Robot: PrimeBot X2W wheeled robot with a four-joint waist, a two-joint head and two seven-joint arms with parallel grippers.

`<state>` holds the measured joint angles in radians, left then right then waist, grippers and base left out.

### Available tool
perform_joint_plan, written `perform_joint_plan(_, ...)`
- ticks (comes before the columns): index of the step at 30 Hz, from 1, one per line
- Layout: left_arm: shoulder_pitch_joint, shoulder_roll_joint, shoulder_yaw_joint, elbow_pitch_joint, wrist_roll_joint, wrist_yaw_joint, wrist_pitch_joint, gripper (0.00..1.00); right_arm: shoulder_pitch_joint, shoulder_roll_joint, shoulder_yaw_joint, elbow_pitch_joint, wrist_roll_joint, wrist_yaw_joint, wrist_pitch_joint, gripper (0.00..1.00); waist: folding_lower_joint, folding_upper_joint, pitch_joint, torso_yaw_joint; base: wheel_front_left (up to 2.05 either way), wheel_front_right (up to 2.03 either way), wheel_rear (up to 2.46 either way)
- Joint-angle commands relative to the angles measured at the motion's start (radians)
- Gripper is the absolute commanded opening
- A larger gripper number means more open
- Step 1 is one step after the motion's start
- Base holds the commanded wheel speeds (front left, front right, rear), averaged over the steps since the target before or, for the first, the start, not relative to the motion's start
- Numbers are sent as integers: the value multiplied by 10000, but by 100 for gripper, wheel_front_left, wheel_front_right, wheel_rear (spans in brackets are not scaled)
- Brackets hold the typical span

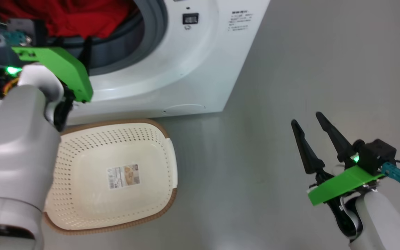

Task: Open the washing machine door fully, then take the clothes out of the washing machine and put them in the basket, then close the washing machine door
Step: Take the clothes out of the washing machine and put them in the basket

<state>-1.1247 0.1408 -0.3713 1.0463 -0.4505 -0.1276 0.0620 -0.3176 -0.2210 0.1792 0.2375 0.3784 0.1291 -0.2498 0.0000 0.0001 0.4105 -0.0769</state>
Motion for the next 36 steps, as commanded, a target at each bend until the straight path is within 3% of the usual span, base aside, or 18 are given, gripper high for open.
perform_joint_plan(1, -524, 555, 34, 58, -121, -31, 28, 100, -176, 24, 287, -242, -103, 16, -120, 100, 0, -1, 475, -389, 0, 0, 0)
perform_joint_plan(15, -2048, 1247, -527, 1455, -860, -31, -36, 100, -824, 172, 687, -273, -86, 16, -120, 100, 0, -1, 1413, -945, 0, 0, 0)
perform_joint_plan(32, -2703, 1616, -976, 1989, -1297, -31, -325, 100, -1030, 283, 764, -363, -104, 16, -120, 100, 0, -1, 1799, -1309, 0, 0, 0)
perform_joint_plan(33, -2702, 1617, -1017, 1997, -1316, -31, -372, 93, -1037, 288, 775, -367, -105, 16, -120, 100, 0, -1, 1796, -1318, 0, 0, 0)
perform_joint_plan(34, -2701, 1624, -1072, 2001, -1320, -31, -430, 49, -1047, 292, 783, -372, -105, 16, -120, 100, 0, -1, 1796, -1326, 0, 0, 0)
perform_joint_plan(35, -2698, 1631, -1116, 2005, -1337, -31, -489, 30, -1059, 296, 791, -378, -105, 16, -120, 100, 0, -1, 1794, -1336, 0, 0, 0)
perform_joint_plan(36, -2685, 1635, -1150, 2014, -1365, -31, -538, 0, -1069, 298, 797, -383, -105, 16, -120, 100, 0, -1, 1788, -1343, 0, 0, 0)
